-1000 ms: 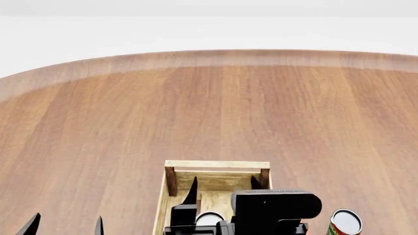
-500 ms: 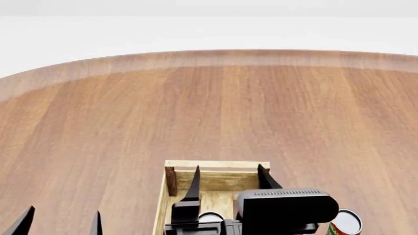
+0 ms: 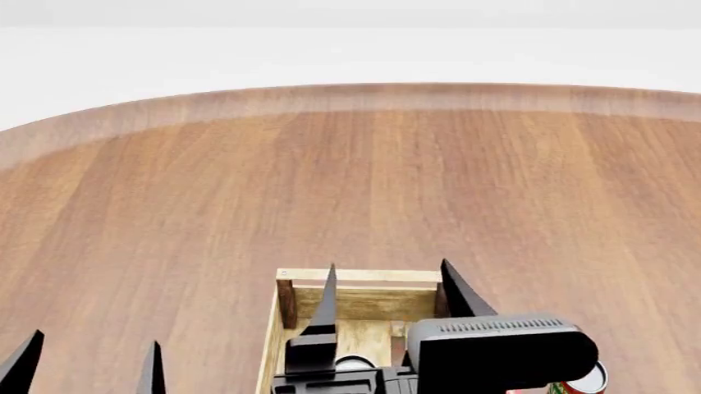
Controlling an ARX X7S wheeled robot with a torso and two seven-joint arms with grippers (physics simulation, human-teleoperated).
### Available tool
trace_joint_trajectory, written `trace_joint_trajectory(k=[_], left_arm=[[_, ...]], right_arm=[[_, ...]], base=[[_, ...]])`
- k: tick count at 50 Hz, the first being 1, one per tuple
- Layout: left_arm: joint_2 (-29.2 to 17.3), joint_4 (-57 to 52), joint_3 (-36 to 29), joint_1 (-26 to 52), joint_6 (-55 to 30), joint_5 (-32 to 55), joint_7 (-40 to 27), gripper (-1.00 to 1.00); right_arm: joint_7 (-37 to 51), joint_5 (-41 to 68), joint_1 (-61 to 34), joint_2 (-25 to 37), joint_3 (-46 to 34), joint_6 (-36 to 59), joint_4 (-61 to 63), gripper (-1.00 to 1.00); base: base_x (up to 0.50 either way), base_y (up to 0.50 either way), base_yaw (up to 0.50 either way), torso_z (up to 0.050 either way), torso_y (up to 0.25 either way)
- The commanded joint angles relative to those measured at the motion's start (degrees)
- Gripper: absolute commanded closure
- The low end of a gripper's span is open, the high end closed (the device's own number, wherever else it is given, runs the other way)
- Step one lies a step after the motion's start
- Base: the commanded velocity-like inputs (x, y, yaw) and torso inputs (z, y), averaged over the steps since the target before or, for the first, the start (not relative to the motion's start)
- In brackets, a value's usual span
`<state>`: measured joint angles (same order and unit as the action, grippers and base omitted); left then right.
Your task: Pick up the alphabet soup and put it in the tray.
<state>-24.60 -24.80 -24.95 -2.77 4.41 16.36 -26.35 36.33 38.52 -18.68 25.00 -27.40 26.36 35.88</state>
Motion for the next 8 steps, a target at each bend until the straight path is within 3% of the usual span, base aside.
trace_joint_trajectory(k=[1, 8], left_arm=[[-0.9, -3.9, -0.1, -0.4, -1.1, 0.3, -0.6, -1.00], [-1.3, -5.4, 0.0, -0.8, -1.4, 0.2, -1.0, -1.00]], right_arm=[[1.3, 1.0, 0.2, 0.9, 0.6, 0.8, 2.9, -1.00], [2.2, 1.7, 0.1, 1.5, 0.9, 1.5, 5.0, -1.00]], base=[[0.00, 0.00, 0.00, 0.000, 0.000], [0.00, 0.00, 0.00, 0.000, 0.000]])
